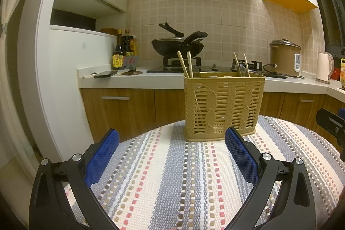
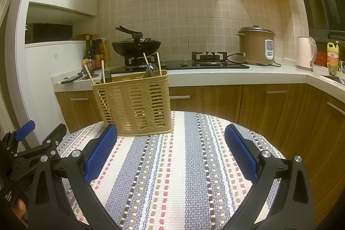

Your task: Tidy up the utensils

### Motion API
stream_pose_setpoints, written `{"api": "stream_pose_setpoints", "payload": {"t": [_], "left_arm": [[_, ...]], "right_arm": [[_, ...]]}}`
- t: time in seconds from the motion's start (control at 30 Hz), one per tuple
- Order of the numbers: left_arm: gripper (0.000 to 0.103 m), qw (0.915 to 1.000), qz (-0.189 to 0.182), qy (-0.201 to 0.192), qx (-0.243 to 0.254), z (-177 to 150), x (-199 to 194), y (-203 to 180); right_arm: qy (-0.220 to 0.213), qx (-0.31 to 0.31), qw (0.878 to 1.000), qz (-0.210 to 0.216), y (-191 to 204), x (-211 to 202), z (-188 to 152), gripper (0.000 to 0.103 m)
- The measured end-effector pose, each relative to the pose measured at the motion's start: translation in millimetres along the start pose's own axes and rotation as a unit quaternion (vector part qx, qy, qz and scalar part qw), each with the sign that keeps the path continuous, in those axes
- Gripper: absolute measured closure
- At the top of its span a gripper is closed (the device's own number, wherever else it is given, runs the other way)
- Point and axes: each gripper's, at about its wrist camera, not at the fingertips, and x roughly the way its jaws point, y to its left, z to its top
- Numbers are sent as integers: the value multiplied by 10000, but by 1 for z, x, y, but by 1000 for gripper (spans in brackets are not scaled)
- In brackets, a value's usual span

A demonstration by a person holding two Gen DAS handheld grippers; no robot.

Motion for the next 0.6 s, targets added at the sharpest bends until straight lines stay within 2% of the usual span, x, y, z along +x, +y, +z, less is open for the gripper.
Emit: {"api": "stream_pose_setpoints", "payload": {"t": [0.6], "left_arm": [[8,10000,-8,11,-17,-1,1,2]], "right_arm": [[29,-2,10000,18,-1,2,0,8]]}}
